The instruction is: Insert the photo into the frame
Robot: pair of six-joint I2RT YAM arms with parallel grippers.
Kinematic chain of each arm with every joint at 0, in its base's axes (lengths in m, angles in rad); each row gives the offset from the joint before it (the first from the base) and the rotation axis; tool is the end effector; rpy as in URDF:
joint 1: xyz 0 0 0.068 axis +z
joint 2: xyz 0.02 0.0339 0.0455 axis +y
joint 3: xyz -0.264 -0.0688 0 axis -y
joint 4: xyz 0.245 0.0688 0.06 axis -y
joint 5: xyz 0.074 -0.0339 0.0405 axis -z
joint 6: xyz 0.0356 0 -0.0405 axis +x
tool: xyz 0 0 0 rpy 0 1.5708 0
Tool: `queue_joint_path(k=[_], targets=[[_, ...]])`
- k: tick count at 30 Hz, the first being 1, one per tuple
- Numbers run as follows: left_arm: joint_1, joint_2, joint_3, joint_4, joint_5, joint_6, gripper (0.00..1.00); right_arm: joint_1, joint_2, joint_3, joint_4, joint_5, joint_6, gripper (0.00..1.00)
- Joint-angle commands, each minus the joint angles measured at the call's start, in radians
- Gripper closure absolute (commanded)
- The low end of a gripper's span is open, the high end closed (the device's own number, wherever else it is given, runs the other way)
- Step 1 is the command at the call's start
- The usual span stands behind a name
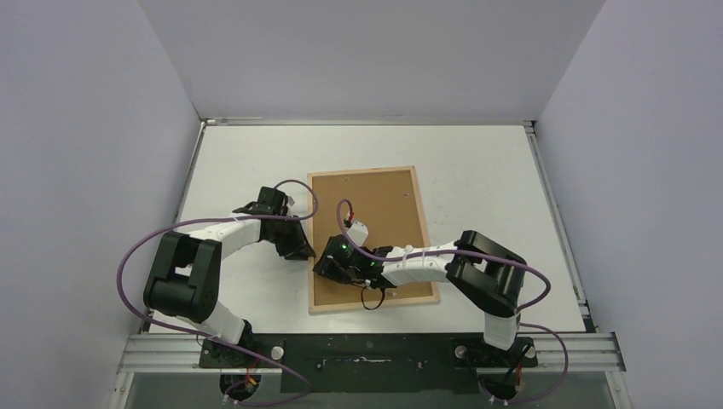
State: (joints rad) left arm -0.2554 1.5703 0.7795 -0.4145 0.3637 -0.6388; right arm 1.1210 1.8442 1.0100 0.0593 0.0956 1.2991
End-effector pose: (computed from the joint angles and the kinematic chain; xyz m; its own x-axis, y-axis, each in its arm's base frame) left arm 0.2611 -0.0813 0.1453 -0.9396 -0.3306 -0.0888 -0.2505 0.8409 -0.4798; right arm 0.1676 0.3394 0.1499 -0.9166 0.3070 -0.2561 0.0604 0.7396 0.6704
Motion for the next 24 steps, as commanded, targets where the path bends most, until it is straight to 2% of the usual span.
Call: queue_joint_path(k=[1, 19, 24], targets=[[-0.007, 0.015, -0.001, 0.077, -0.012, 0.006, 0.87, 0.006, 0.026, 0.039, -0.009, 0.016, -0.009, 0.68], [-0.007, 0.024, -0.009, 0.076, 0.001, 0.01, 0.88, 0.006, 0.071, 0.022, 0.042, 0.067, -0.035, 0.67], [-0.007, 0.032, -0.004, 0.078, 0.007, 0.01, 0.88, 0.005, 0.099, 0.029, 0.091, 0.024, -0.074, 0.67]])
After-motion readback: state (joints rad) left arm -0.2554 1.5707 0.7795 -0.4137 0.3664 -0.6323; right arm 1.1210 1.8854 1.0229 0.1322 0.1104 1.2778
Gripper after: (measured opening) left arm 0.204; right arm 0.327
